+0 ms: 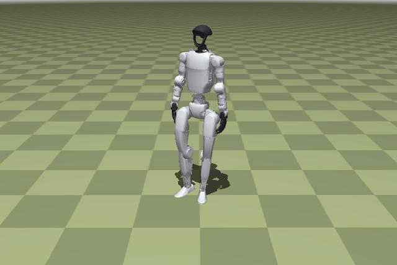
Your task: In place motions
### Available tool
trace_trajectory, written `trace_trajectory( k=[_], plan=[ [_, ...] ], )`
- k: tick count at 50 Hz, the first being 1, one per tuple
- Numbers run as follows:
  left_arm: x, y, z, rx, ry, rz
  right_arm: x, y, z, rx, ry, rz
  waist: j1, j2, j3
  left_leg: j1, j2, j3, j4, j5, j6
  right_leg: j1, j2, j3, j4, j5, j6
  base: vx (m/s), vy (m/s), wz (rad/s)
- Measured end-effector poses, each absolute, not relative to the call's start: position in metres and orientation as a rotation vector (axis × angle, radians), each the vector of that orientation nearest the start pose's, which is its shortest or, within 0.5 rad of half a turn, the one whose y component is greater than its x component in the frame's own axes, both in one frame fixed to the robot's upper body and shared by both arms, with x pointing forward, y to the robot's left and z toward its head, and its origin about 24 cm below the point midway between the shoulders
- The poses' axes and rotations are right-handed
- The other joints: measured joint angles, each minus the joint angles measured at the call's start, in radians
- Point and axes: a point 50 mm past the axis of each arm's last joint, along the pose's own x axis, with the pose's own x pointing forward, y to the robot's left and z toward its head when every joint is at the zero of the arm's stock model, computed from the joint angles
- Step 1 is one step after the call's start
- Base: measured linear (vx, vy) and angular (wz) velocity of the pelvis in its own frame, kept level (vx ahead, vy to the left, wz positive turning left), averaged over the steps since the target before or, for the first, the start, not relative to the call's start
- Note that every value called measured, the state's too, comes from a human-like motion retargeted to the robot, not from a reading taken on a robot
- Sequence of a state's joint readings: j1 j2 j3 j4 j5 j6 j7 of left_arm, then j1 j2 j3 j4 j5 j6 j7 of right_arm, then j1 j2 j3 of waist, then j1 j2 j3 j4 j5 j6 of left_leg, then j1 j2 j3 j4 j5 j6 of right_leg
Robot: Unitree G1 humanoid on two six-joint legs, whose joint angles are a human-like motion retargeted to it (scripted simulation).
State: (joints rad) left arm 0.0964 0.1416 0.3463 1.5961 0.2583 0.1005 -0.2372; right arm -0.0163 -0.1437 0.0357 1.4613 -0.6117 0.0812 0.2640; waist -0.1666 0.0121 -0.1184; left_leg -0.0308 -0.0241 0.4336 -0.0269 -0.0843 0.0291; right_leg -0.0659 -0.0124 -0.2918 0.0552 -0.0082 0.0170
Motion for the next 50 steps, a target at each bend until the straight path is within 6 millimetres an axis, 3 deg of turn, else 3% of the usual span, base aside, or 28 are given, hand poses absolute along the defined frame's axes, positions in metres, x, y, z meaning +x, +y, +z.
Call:
trace_trajectory(
  k=[11,19,27,36,40,42,47,50],
  plan=[
    [-0.031,0.195,-0.176,-0.118,1.725,-0.051,0.023,-0.206,-0.177,-0.501,1.625,0.520,0.003,0.024,-0.013,-0.002,0.017,0.012,-0.001,0.001,-0.013,-0.008,0.014,0.018,-0.003,-0.008,-0.008,-0.08,0.05,-0.05],
    [-0.022,0.207,-0.176,0.082,1.709,-0.147,0.032,-0.206,-0.177,-0.622,1.583,0.574,-0.022,0.031,-0.008,-0.001,0.027,-0.005,-0.007,0.007,-0.024,-0.013,0.021,-0.001,-0.005,-0.005,-0.015,-0.07,0.00,0.10],
    [-0.034,0.190,-0.178,-0.023,1.722,-0.096,0.036,-0.204,-0.177,-0.708,1.550,0.646,-0.055,0.041,-0.008,0.051,-0.007,-0.017,-0.055,-0.013,-0.006,-0.016,0.044,-0.023,-0.010,-0.006,-0.029,-0.08,0.01,0.06],
    [-0.037,0.190,-0.177,-0.071,1.726,-0.084,0.026,-0.206,-0.177,-0.531,1.598,0.560,-0.061,0.044,-0.012,0.036,0.038,-0.010,-0.028,-0.005,-0.037,-0.011,0.061,-0.011,-0.010,-0.019,-0.040,-0.08,0.02,-0.04],
    [-0.039,0.193,-0.176,-0.095,1.728,-0.075,0.015,-0.208,-0.176,-0.417,1.662,0.437,0.013,0.028,-0.022,0.028,0.057,0.063,0.004,-0.021,-0.058,-0.003,0.104,0.060,-0.024,-0.025,-0.083,-0.08,0.06,-0.71],
    [-0.041,0.195,-0.176,-0.097,1.723,-0.049,0.011,-0.207,-0.176,-0.368,1.684,0.361,-0.006,0.040,-0.019,0.015,0.080,0.031,0.033,-0.027,-0.064,-0.007,0.082,0.035,-0.011,-0.028,-0.058,-0.08,0.04,0.46],
    [-0.058,0.193,-0.175,-0.129,1.721,0.069,0.006,-0.202,-0.176,-0.318,1.720,0.290,-0.037,0.012,-0.009,-0.057,0.089,-0.015,0.205,-0.041,-0.051,0.012,0.060,-0.005,-0.018,-0.041,-0.076,-0.13,0.06,0.58],
    [-0.068,0.186,-0.174,-0.182,1.746,0.152,0.013,-0.196,-0.176,-0.328,1.728,0.339,-0.135,-0.023,0.014,-0.160,0.073,-0.131,0.414,0.056,-0.017,0.039,0.034,-0.122,-0.040,-0.049,-0.100,-0.15,0.07,1.65]
  ],
)
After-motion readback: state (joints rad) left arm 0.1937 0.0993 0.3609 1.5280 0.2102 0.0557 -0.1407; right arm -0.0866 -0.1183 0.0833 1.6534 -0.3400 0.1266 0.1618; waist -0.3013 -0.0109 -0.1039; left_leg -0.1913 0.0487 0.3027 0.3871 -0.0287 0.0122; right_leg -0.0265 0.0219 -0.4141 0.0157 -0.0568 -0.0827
